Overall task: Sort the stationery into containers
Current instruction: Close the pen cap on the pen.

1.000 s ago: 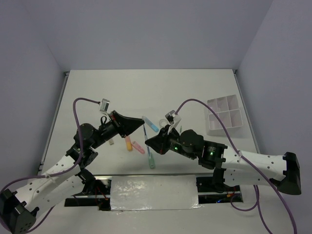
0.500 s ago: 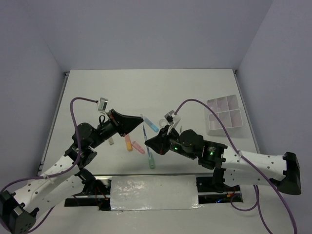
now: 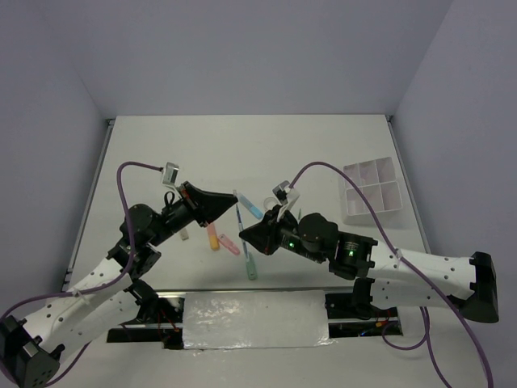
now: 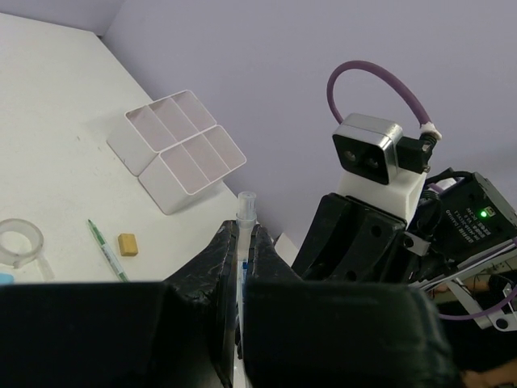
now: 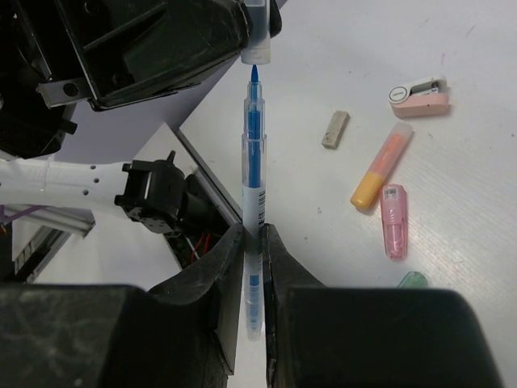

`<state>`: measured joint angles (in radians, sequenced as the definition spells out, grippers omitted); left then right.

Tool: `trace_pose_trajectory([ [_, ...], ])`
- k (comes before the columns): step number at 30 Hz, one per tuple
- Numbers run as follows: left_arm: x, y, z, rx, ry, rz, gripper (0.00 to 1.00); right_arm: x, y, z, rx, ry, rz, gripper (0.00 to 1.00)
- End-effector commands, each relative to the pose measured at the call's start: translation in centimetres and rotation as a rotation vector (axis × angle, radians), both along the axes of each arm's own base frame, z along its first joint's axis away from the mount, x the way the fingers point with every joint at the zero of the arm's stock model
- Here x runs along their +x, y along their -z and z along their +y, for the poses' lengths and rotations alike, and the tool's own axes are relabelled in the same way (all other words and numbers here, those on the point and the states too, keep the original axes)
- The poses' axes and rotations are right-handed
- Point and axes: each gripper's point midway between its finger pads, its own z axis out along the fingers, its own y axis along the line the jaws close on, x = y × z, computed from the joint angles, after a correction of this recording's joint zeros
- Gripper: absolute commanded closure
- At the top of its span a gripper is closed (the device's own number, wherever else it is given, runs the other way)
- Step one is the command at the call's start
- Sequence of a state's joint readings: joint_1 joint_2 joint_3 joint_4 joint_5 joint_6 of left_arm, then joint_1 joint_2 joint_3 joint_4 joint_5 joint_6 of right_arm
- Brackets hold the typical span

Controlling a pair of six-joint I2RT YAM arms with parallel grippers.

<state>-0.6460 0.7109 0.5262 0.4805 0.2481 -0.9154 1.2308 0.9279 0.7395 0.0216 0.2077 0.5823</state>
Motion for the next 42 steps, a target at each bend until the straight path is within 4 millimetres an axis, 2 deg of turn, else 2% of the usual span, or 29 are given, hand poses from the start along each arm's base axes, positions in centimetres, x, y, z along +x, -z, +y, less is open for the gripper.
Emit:
trace_pose_trajectory([
  [1, -0.7, -1.3, 0.0, -0.032, 0.020, -0.069, 1.00, 0.3, -2.4, 0.3, 0.042, 0.015, -0.032, 1.00],
  [13, -1.3, -1.6, 0.1, -0.053, 0.041, -0.072, 1.00, 1.0, -2.3, 0.1, 0.023, 0.050, -0.036, 1.00],
  [21, -1.5, -1.1, 0.0, -0.056, 0.056, -0.064, 1.00, 1.3, -3.0, 0.3, 0.025, 0.061, -0.052, 1.00],
  [29, -1.5, -0.6, -0.1, -0.059, 0.059, -0.049, 1.00, 1.8, -4.6, 0.1, 0.057, 0.083, -0.081, 1.00],
  [36, -2.0, -1.2, -0.1, -0.090, 0.079, -0.049, 1.00, 3.5, -5.7, -0.5, 0.090, 0.181, -0.124, 1.00],
  [42, -2.2, -1.7, -0.1, -0.105, 0.085, -0.033, 0.98, 4.4, -8.3, -0.3, 0.152, 0.198, -0.258, 1.00],
])
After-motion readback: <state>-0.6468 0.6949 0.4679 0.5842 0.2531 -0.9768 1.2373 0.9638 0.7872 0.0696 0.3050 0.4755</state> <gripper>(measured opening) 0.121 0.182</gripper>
